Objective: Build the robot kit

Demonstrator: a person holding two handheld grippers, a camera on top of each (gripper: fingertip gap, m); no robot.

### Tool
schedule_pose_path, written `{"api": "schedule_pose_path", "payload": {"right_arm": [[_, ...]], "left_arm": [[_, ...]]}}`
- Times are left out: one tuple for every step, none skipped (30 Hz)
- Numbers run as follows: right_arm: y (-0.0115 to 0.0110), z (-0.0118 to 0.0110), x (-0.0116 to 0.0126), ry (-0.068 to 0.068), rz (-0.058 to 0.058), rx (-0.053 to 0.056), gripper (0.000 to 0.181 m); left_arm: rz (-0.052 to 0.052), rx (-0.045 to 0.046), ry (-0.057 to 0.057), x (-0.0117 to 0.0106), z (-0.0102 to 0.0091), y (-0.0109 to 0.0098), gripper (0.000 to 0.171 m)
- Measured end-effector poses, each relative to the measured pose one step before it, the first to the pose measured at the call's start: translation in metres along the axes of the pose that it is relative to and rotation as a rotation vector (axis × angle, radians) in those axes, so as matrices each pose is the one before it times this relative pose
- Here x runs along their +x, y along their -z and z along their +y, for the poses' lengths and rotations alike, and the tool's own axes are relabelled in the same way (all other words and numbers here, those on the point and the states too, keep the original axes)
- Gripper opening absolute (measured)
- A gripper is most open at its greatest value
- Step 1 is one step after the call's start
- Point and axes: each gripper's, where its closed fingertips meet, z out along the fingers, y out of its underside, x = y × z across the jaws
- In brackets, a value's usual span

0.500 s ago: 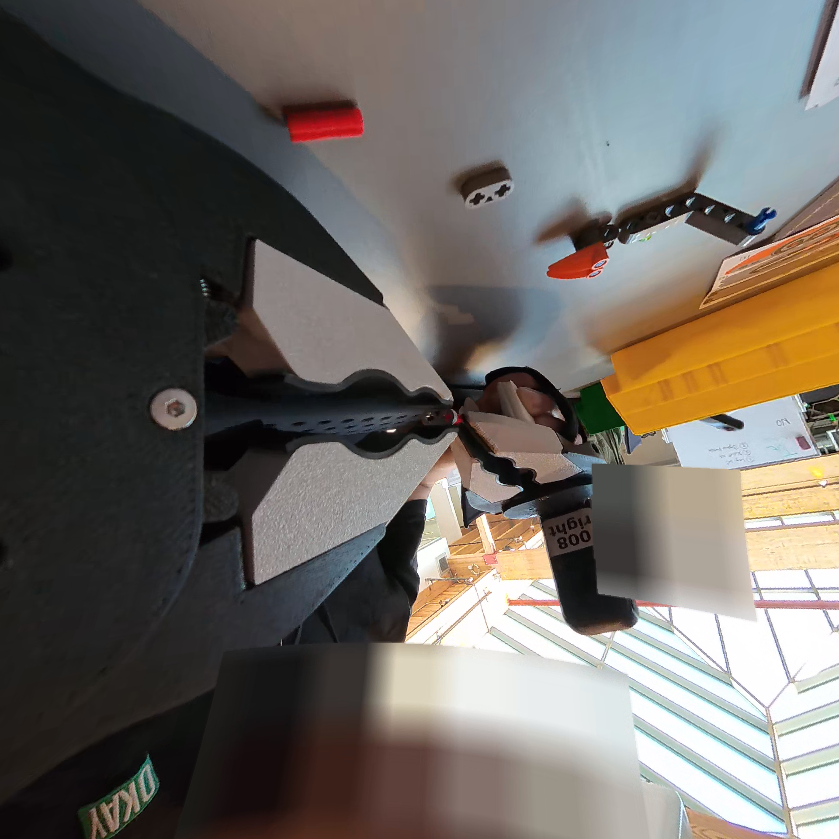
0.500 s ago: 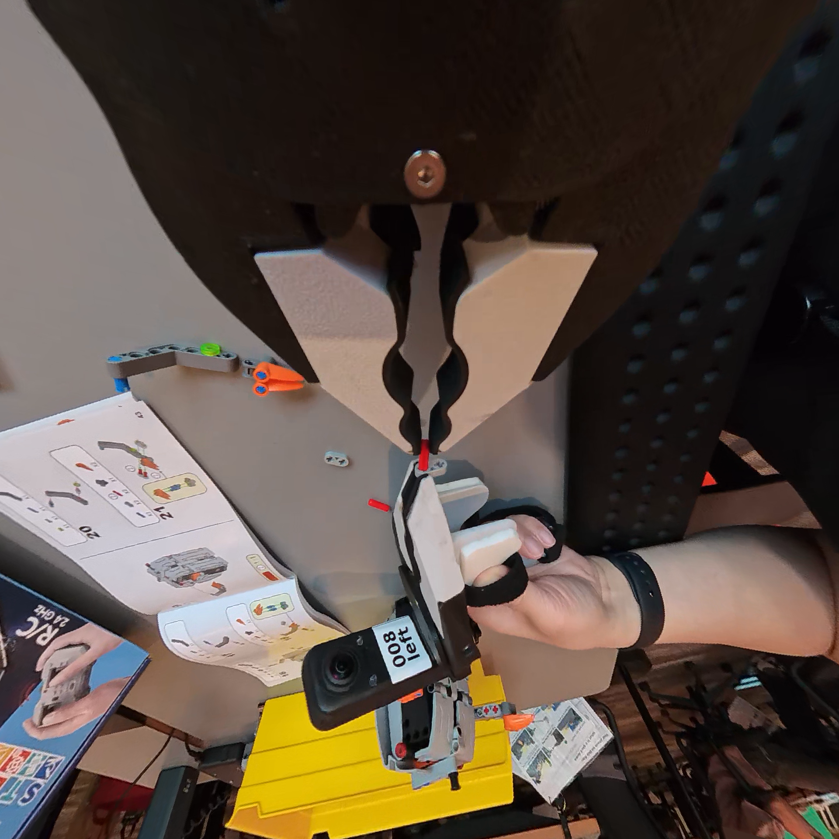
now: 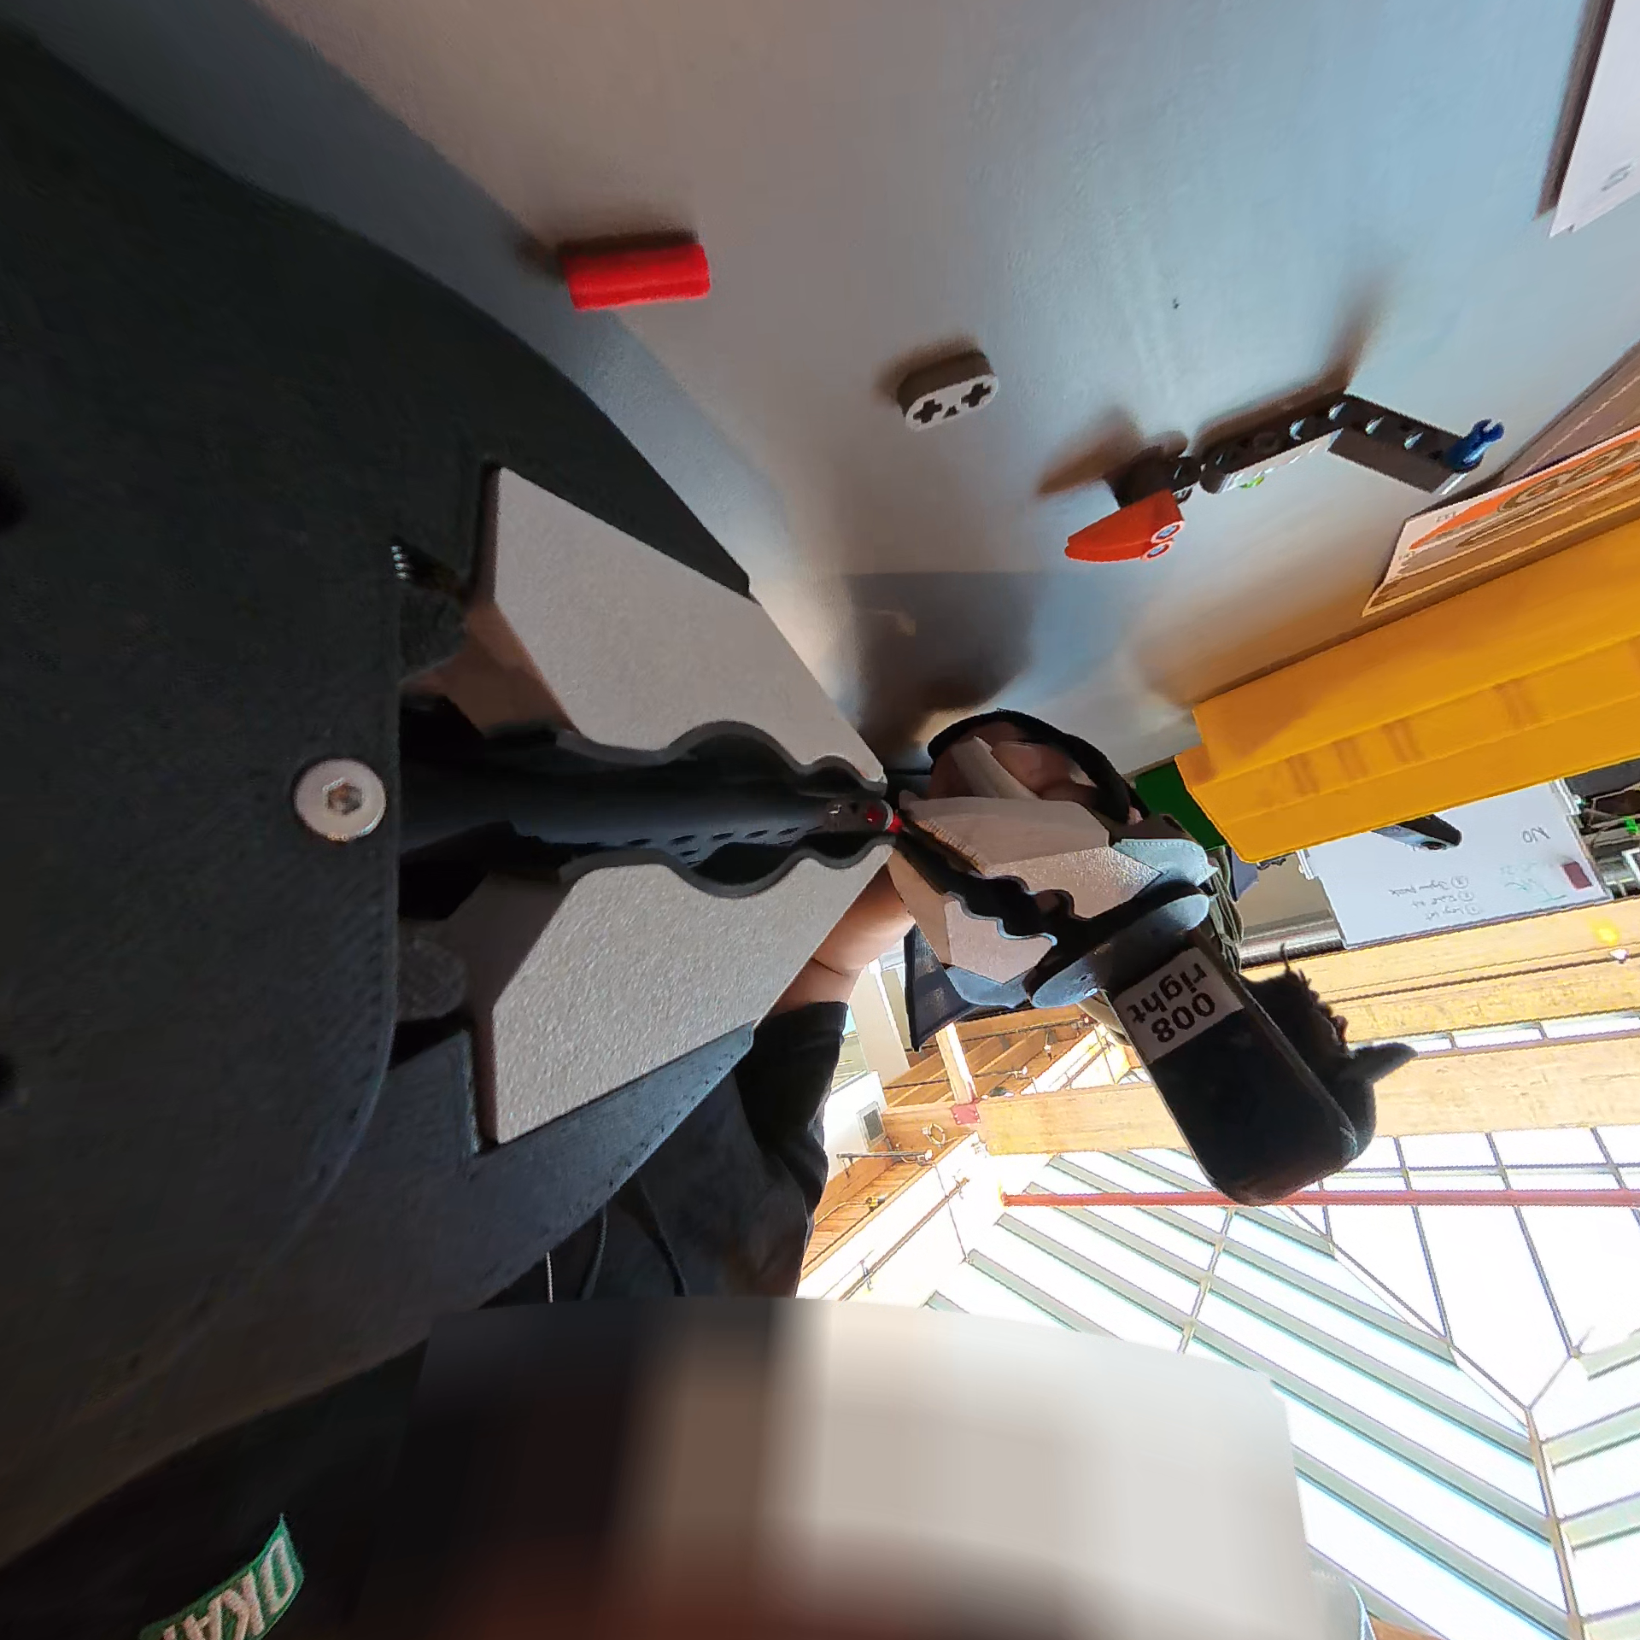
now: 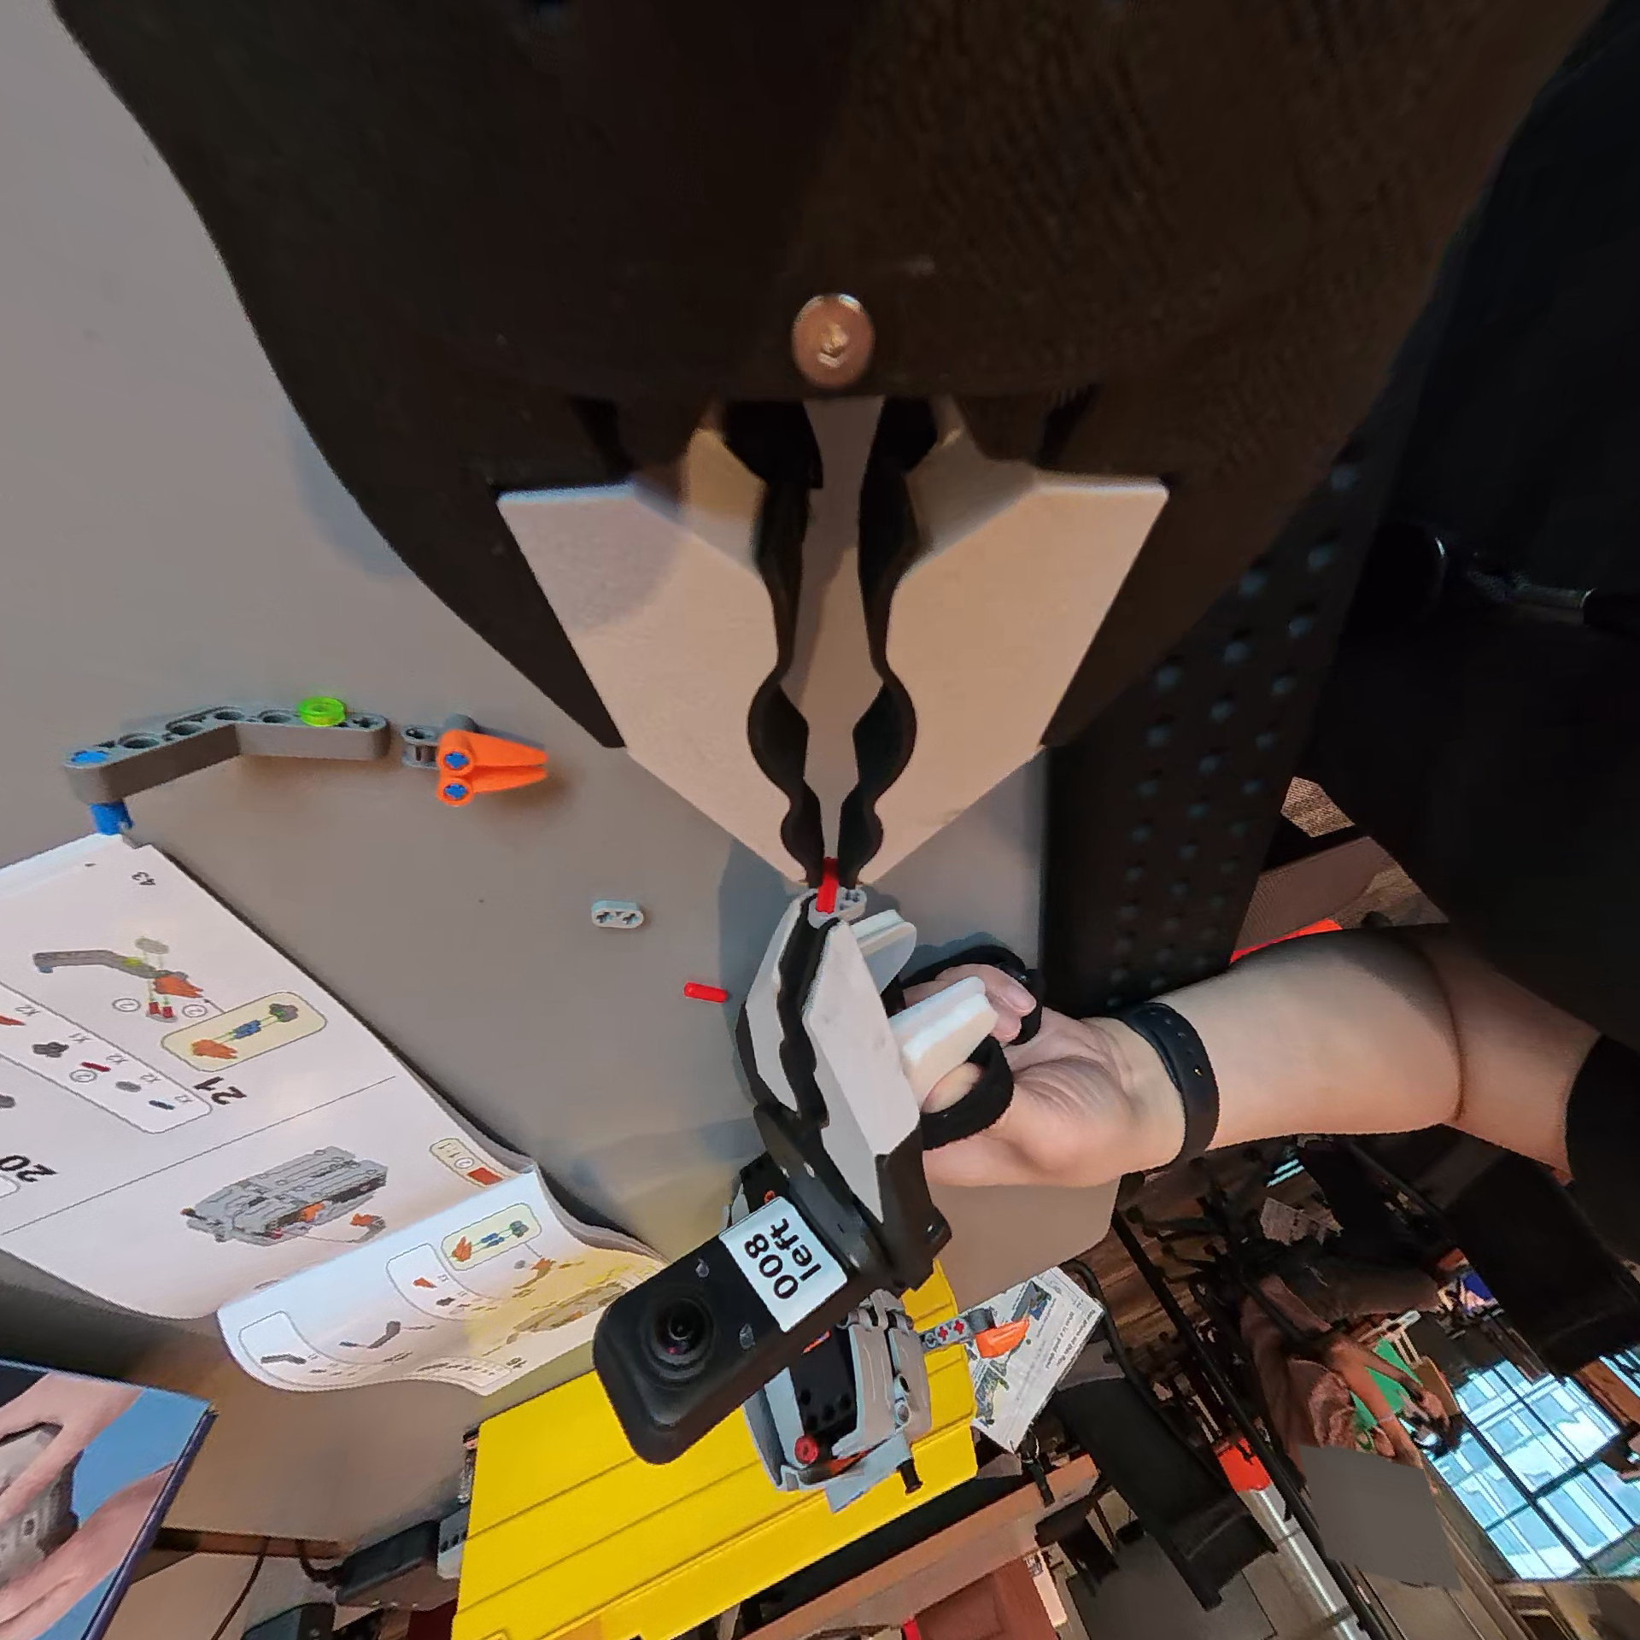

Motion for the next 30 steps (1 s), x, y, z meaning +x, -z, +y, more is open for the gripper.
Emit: {"api": "schedule_pose_path", "payload": {"right_arm": [[-0.00028, -0.00021, 0.00043, 0.003, 0.0043, 0.0021, 0.003], [-0.00025, -0.00041, 0.00044, 0.0015, 0.0037, 0.0034, 0.003], [-0.00013, -0.00119, 0.0, 0.002, 0.0019, 0.0072, 0.003], [-0.00012, -0.00117, 0.0, -0.0004, 0.0009, 0.0071, 0.003], [-0.00013, -0.00068, 0.00029, -0.0017, 0.0016, 0.0049, 0.003], [0.00003, -0.00093, 0.00035, -0.0025, 0.0012, 0.0059, 0.003], [0.0003, -0.0019, 0.00021, 0.0006, 0.0027, 0.0109, 0.003], [0.00032, -0.00196, 0.00032, 0.0046, 0.0049, 0.01, 0.003], [0.00025, -0.00139, 0.00035, 0.005, 0.0058, 0.0072, 0.003], [0.0, -0.00116, 0.00042, 0.0056, 0.0073, 0.0051, 0.003], [0.00014, -0.0013, 0.0006, 0.0074, 0.0093, 0.0063, 0.003], [0.00005, -0.00098, 0.00091, 0.0089, 0.0119, 0.0045, 0.003], [0.0001, -0.00147, 0.0009, 0.0067, 0.0112, 0.0062, 0.003], [0.00017, -0.00164, 0.00081, 0.0027, 0.0101, 0.0078, 0.003], [0.00027, -0.00175, 0.00088, 0.002, 0.011, 0.0081, 0.003], [0.00033, -0.00144, 0.0007, 0.0031, 0.0105, 0.006, 0.003], [0.00045, -0.00161, 0.0005, 0.0018, 0.0086, 0.0081, 0.003], [0.0004, -0.0014, 0.00032, -0.0026, 0.0055, 0.0076, 0.003], [-0.00007, -0.00048, 0.0008, -0.0035, 0.0069, 0.0027, 0.003], [-0.00037, 0.00041, 0.00036, -0.0002, 0.0027, -0.0023, 0.003], [-0.00021, 0.00018, 0.00028, 0.0008, 0.0, -0.0006, 0.003], [-0.00032, 0.00013, 0.00007, -0.0043, -0.0027, 0.0, 0.003], [-0.00015, 0.00021, -0.00023, -0.0046, -0.0064, 0.0, 0.003], [0.00008, 0.00035, -0.00042, -0.006, -0.0098, 0.0001, 0.003], [0.00031, -0.00006, -0.00095, -0.0074, -0.0134, 0.0019, 0.003], [0.00035, 0.00023, -0.00046, -0.0079, -0.0111, -0.0002, 0.003], [0.00016, 0.00064, -0.00094, -0.0083, -0.0132, -0.0019, 0.003], [0.00014, 0.00117, -0.00169, -0.0065, -0.0192, -0.0045, 0.003], [0.00034, 0.00129, -0.00174, -0.0057, -0.0207, -0.0055, 0.003], [0.00028, 0.00149, -0.00103, -0.0072, -0.0166, -0.0063, 0.003]], "left_arm": [[0.0015, 0.00292, 0.0057, -0.00022, -0.00036, 0.00019, 0.004], [0.0039, 0.00437, 0.0081, -0.00022, -0.00051, 0.00028, 0.004], [0.007, 0.00526, 0.0086, 0.00027, -0.00058, 0.00044, 0.005], [0.0095, 0.0057, 0.0074, 0.00083, -0.00074, 0.00031, 0.005], [0.0064, 0.00617, 0.0066, 0.00037, -0.00072, 0.0003, 0.004], [0.0052, 0.00652, 0.0068, 0.00035, -0.00071, 0.00019, 0.005], [0.0098, 0.01014, 0.0078, 0.00098, -0.00122, 0.00015, 0.005], [0.013, 0.01251, 0.0091, 0.00149, -0.00137, 0.00014, 0.004], [0.013, 0.01128, 0.0098, 0.00126, -0.00142, 0.00002, 0.005], [0.0099, 0.00988, 0.0089, 0.00096, -0.0013, 0.00011, 0.004], [0.0055, 0.00948, 0.0044, 0.00064, -0.00131, 0.00009, 0.004], [0.001, 0.01089, -0.0004, 0.00041, -0.00151, -0.00006, 0.004], [-0.0017, 0.01087, -0.0049, 0.00048, -0.00143, 0.0, 0.004], [0.0005, 0.01185, -0.0037, 0.00093, -0.0017, -0.00009, 0.004], [0.0029, 0.01324, -0.0011, 0.00098, -0.00177, -0.00013, 0.004], [0.0025, 0.01056, 0.0032, 0.00066, -0.00138, -0.00031, 0.004], [0.0043, 0.0091, 0.0044, 0.00066, -0.00113, -0.00047, 0.004], [0.0041, 0.00639, -0.0004, 0.00099, -0.00083, -0.00036, 0.004], [-0.0024, 0.00592, -0.0044, 0.00013, -0.0008, -0.00016, 0.004], [-0.0065, 0.00449, -0.0058, -0.00063, -0.00058, -0.00004, 0.004], [-0.0036, 0.00121, -0.0008, -0.00068, -0.00026, 0.0, 0.005], [0.0016, 0.00054, 0.004, -0.0002, -0.00013, 0.00021, 0.005], [0.0019, -0.00053, 0.005, -0.00043, 0.00007, 0.00001, 0.005], [0.0019, -0.00387, 0.0035, -0.00014, 0.00055, 0.00012, 0.005], [0.0032, -0.00588, 0.0007, 0.00031, 0.00078, -0.0001, 0.005], [0.0019, -0.00706, -0.001, 0.00028, 0.00089, -0.00015, 0.004], [-0.0007, -0.00792, -0.0027, 0.00013, 0.00112, -0.00009, 0.004], [-0.0012, -0.01157, -0.0034, 0.00014, 0.00143, -0.00009, 0.004], [-0.0011, -0.01528, -0.0053, 0.00018, 0.00195, -0.00014, 0.004], [-0.0017, -0.01563, -0.0052, -0.00003, 0.00223, -0.00015, 0.004]]}}
